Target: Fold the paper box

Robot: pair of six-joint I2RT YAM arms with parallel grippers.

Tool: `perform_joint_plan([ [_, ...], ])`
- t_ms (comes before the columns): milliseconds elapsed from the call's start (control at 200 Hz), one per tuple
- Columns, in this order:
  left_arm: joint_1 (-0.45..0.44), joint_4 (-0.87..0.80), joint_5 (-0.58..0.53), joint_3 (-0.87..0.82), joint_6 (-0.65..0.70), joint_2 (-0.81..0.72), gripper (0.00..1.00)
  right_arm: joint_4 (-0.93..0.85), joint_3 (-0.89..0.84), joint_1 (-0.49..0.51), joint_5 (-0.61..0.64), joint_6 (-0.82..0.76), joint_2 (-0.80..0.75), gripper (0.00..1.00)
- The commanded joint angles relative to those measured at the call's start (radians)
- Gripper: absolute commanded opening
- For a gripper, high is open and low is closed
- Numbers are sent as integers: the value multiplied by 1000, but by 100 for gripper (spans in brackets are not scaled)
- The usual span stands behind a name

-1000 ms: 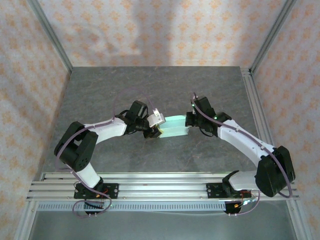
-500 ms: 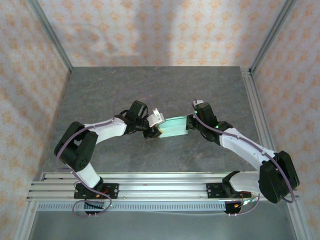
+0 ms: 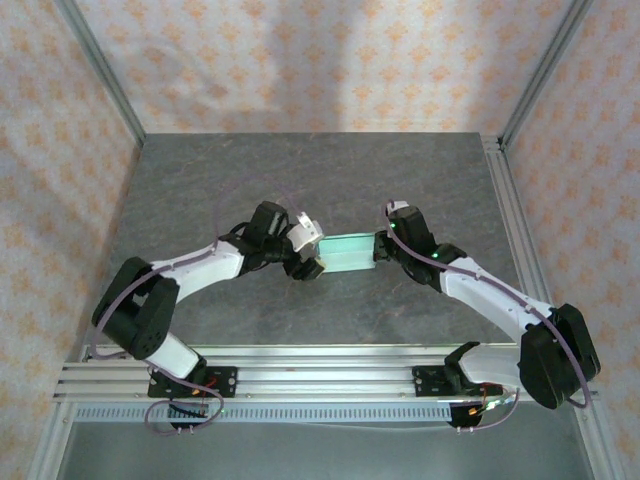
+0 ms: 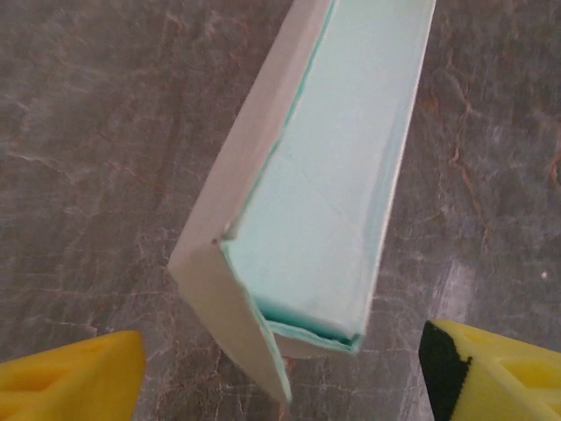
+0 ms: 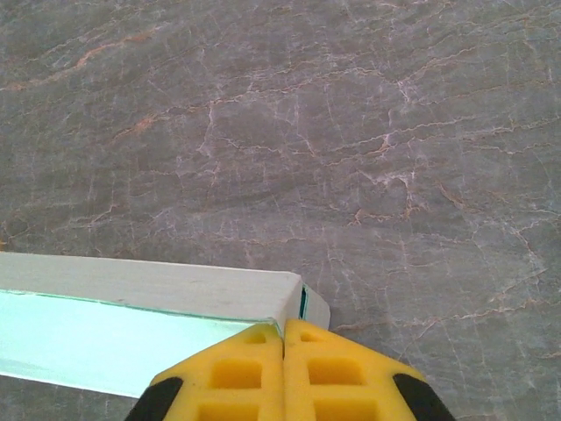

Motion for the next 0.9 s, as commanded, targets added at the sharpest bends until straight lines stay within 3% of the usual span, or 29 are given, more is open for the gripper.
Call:
perform_joint_plan([
  [0, -11, 49, -56, -32, -122, -78, 87, -64, 28, 7, 29, -4, -10, 0],
  [195, -75, 27, -177, -81, -225, -210, 89, -79, 41, 6, 39, 1, -9, 0],
  [380, -133, -16, -373, -65, -498, -335, 90, -86, 44, 6, 46, 11, 8, 0],
  [531, -152, -221, -514, 38, -651, -341, 78, -87, 49, 6, 48, 18, 21, 0],
  [721, -153, -369, -505, 123, -781, -289, 72, -98, 69, 6, 63, 2, 28, 0],
  [896, -161, -427, -428, 201, -826, -199, 60, -104, 80, 6, 51, -5, 33, 0],
])
